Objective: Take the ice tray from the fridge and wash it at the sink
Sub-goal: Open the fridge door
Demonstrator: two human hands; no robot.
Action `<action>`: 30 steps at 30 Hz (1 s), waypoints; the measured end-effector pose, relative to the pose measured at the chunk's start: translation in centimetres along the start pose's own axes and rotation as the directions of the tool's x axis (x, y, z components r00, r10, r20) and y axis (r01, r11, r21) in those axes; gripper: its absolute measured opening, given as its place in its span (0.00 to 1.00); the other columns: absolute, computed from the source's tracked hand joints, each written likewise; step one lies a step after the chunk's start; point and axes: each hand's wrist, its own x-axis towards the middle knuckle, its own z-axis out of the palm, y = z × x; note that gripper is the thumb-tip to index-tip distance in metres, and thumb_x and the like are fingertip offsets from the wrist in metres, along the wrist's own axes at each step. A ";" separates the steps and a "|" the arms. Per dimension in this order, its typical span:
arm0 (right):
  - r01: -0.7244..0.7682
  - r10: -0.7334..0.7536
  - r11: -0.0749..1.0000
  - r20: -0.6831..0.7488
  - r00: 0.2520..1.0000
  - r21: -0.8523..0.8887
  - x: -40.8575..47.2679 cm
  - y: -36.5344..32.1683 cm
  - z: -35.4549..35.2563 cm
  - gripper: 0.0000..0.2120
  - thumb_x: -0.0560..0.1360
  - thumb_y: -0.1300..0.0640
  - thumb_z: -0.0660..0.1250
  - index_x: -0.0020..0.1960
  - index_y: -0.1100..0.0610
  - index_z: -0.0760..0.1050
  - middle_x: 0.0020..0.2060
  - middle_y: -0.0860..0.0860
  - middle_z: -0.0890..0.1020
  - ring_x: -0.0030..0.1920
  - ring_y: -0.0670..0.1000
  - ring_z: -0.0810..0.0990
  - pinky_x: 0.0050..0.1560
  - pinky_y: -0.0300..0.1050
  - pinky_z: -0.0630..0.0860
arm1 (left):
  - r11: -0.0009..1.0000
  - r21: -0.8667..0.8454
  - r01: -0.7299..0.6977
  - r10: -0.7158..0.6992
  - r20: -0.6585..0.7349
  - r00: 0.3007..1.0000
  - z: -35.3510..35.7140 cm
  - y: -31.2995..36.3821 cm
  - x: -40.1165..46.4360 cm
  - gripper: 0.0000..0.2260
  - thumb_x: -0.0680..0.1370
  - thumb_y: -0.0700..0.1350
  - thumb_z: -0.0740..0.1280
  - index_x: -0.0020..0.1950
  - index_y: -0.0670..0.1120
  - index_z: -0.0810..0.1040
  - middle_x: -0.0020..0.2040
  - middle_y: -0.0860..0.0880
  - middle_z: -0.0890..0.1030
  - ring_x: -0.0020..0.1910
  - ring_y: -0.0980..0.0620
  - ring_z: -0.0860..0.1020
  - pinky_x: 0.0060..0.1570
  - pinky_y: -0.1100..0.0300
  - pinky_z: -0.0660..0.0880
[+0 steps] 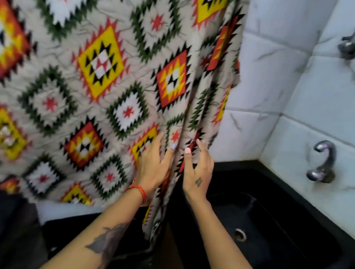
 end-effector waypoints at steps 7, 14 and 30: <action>0.045 -0.077 0.988 0.214 0.974 0.151 -3.6 -1.8 4.3 0.29 0.75 0.37 0.55 0.70 0.51 0.68 0.68 0.41 0.68 0.70 0.42 0.62 0.70 0.39 0.57 | 0.982 0.052 0.184 -0.171 -0.194 0.966 -4.4 -2.7 -3.9 0.25 0.80 0.54 0.61 0.74 0.46 0.64 0.71 0.48 0.70 0.69 0.51 0.68 0.62 0.66 0.63; 0.006 -0.140 0.959 0.455 0.879 0.284 -8.9 -3.8 7.8 0.27 0.75 0.37 0.56 0.70 0.48 0.67 0.69 0.42 0.67 0.71 0.42 0.62 0.69 0.37 0.57 | 0.930 0.042 0.366 -0.321 -0.394 0.861 -8.7 -4.9 -8.8 0.25 0.79 0.55 0.61 0.74 0.48 0.64 0.70 0.48 0.71 0.68 0.49 0.71 0.65 0.54 0.69; -0.130 -0.334 0.876 0.780 0.529 0.464 -24.0 -13.8 16.0 0.31 0.72 0.34 0.55 0.71 0.49 0.67 0.71 0.47 0.67 0.72 0.45 0.61 0.71 0.43 0.58 | 0.769 -0.048 0.638 -0.473 -0.713 0.518 -23.2 -10.0 -20.9 0.25 0.78 0.55 0.62 0.73 0.49 0.65 0.72 0.49 0.69 0.69 0.49 0.69 0.68 0.49 0.67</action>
